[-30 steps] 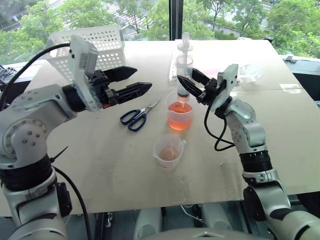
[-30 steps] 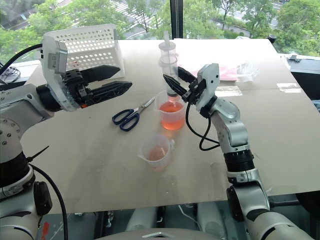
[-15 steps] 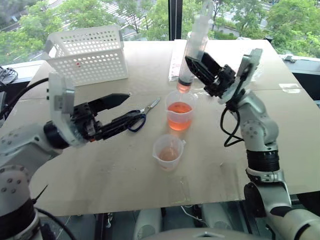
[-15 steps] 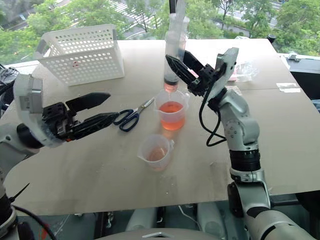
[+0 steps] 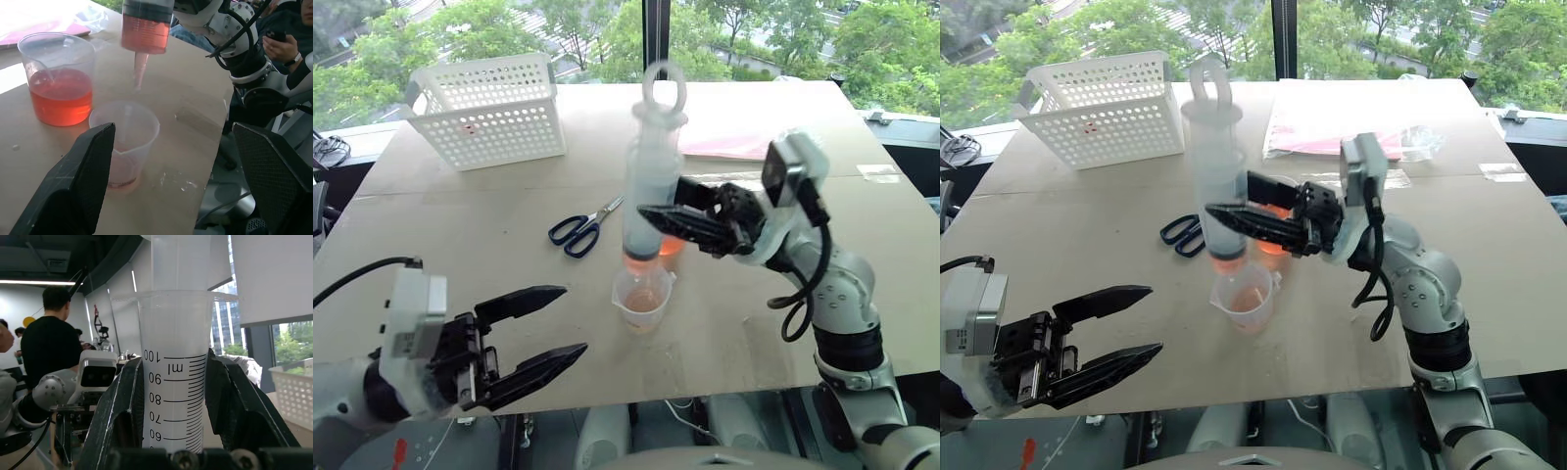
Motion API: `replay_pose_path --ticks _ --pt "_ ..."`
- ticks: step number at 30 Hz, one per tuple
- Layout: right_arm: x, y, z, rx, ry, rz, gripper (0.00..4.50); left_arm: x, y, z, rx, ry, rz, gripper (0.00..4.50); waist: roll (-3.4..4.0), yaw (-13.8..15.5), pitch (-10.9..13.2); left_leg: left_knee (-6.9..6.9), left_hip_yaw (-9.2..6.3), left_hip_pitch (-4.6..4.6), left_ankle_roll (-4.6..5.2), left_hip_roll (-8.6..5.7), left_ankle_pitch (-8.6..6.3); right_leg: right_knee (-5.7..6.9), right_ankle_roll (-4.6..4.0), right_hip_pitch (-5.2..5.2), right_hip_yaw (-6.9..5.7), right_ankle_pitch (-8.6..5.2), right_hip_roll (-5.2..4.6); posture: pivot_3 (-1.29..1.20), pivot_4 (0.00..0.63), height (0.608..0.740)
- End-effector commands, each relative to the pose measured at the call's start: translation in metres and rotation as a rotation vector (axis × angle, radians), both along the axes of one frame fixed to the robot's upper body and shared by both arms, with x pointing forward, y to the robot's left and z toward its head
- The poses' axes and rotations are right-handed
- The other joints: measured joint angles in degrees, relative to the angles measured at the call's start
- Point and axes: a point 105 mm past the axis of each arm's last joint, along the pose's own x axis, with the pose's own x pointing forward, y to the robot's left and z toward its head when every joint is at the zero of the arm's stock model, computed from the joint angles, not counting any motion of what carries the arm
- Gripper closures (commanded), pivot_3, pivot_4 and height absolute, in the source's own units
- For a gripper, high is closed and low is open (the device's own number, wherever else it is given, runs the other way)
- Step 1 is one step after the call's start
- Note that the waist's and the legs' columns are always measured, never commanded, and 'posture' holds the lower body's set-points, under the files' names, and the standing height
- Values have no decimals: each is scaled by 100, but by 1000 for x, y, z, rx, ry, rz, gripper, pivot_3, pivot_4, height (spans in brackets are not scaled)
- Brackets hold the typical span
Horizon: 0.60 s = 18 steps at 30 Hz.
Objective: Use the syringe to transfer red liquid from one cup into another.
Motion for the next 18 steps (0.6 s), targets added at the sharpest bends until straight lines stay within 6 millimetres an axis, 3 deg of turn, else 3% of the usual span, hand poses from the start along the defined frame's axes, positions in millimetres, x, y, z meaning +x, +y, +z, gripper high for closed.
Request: replay_pose_path --ticks 1,9,16,18 --pt "0 5 -12 -7 -23 25 3164 2 -1 8 21 -67 18 612 0 -4 0 -2 6 5 0 0 0 0 1 1 6 -1 0 0 150 740" --pt "9 13 -54 -82 -30 14 3164 35 0 45 8 -141 83 612 -3 16 0 -16 11 9 0 -1 0 0 1 1 13 0 3 0 150 740" --pt "18 16 -62 -115 -88 -25 3165 54 -13 71 23 -92 16 612 -2 8 5 -29 20 16 0 -1 0 -2 2 1 19 0 6 0 150 740" --pt "17 18 -62 -118 -106 -25 3165 69 -16 78 61 -138 36 612 -1 5 6 -45 23 19 -1 -9 0 -7 1 0 21 0 10 0 150 740"
